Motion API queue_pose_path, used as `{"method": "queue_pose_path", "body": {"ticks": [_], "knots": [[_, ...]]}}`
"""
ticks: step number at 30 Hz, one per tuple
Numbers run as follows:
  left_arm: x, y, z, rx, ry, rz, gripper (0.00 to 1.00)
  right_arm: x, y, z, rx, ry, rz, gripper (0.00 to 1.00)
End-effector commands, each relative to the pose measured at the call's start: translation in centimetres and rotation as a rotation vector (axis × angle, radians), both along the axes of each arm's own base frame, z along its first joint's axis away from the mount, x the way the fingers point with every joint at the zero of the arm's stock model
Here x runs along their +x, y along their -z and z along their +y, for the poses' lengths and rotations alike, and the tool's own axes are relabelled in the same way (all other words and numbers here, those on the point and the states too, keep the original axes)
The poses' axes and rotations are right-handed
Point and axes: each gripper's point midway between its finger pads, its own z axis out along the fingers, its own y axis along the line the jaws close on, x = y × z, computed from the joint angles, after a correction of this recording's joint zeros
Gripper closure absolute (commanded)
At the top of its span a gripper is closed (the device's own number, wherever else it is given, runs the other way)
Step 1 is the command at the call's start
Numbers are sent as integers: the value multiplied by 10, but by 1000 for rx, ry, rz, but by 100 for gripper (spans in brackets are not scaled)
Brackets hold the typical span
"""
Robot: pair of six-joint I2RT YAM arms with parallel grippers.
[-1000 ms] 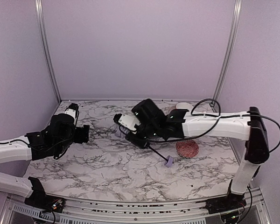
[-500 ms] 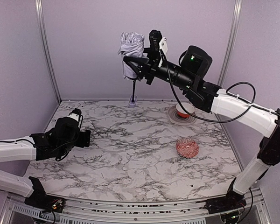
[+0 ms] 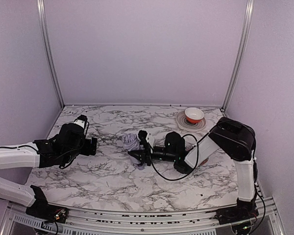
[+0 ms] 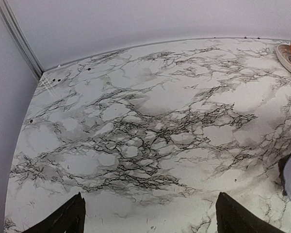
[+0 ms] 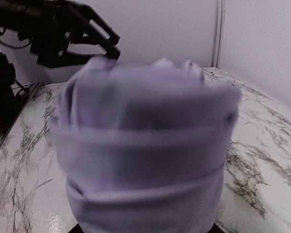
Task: Put away the umbrella
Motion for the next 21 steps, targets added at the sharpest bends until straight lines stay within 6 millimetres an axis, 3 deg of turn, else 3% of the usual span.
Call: {"method": "queue_pose_path", "body": {"ticks": [1,3,6,12,13,16,19,21], "knots": [[6,-13,-3,-4,2,-18,6,-21,17,-7,31,-43,30,100],[6,-13,-3,-8,2,-18,6,-18,13,-9,14,-24,19,100],[6,-13,-7,-13,22,-15,5,-13,-8,-2,-8,-25,-25,100],[6,-7,-9,5,30,5,6,8,-75,6,-24,67,-110,100],[5,-8,-8,4,30,4,5,17,-73,6,-85,120,-82,100],[4,-7,-6,9,26,1,5,57,-92,3,-211,336,1,96],[5,-7,-5,16,23,1,5,87,-85,-18,-313,564,139,96],[7,-5,-5,23,5,5,5,96,-80,-31,-312,672,218,94]]}}
